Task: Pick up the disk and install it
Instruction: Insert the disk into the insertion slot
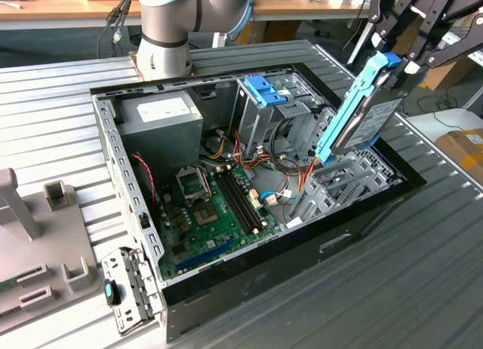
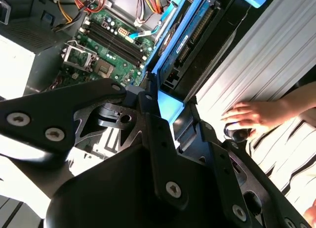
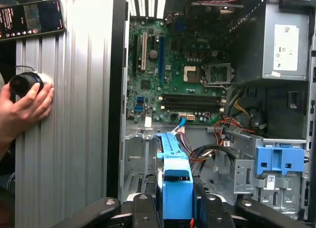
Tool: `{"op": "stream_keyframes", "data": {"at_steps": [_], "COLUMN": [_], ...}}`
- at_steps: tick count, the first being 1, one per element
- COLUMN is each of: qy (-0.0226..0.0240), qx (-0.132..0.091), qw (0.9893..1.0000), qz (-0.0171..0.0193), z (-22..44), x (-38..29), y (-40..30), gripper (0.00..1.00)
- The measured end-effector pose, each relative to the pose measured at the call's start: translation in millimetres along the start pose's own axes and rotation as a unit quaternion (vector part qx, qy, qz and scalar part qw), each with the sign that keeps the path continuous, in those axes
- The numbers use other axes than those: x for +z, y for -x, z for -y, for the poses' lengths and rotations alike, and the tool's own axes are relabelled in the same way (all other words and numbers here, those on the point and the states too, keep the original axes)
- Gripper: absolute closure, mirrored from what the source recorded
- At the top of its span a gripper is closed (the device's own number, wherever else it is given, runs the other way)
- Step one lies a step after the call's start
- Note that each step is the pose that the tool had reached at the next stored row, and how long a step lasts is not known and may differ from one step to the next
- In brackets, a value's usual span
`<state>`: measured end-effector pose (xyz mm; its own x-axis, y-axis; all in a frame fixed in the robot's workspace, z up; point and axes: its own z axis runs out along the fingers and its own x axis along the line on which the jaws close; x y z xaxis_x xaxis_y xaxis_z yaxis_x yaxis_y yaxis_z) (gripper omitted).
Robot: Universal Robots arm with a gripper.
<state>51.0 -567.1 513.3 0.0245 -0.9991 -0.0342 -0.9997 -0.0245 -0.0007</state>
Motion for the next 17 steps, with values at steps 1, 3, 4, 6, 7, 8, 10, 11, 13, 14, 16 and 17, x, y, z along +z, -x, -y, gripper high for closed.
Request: {"op": "stream_keyframes", "data": {"at_steps": [1, 3, 4, 6, 7, 8, 10, 11, 13, 14, 16, 17], "qy": [0.0000, 0.0000, 0.0000, 0.0000, 0.0000, 0.0000, 0.0000, 0.0000, 0.0000, 0.0000, 0.0000, -0.0001], "qx": [0.001, 0.001, 0.001, 0.001, 0.001, 0.001, 0.001, 0.001, 0.001, 0.001, 0.001, 0.001], "qw": [1.0000, 1.0000, 1.0000, 1.0000, 1.0000, 1.0000, 1.0000, 1.0000, 1.0000, 1.0000, 1.0000, 1.0000], "qz": [0.0000, -0.0001, -0.0001, 0.0000, 0.0000, 0.0002, -0.0001, 0.0000, 0.0000, -0.0001, 0.0000, 0.0000], "z": [2.4, 4.7, 4.8, 5.2, 5.6, 7.1, 14.3, 15.0, 15.3, 15.4, 15.6, 15.4], "x": [3.8, 9.2, 9.2, 10.2, 11.3, 12.9, 14.7, 17.2, 19.6, 19.6, 19.6, 19.8], "y": [-2.3, -3.8, -3.9, -6.2, -8.2, -9.0, -9.2, -9.4, -9.6, -9.6, -13.5, -16.1], "gripper": [0.64, 0.64, 0.64, 0.64, 0.64, 0.64, 0.64, 0.64, 0.64, 0.64, 0.64, 0.64]}}
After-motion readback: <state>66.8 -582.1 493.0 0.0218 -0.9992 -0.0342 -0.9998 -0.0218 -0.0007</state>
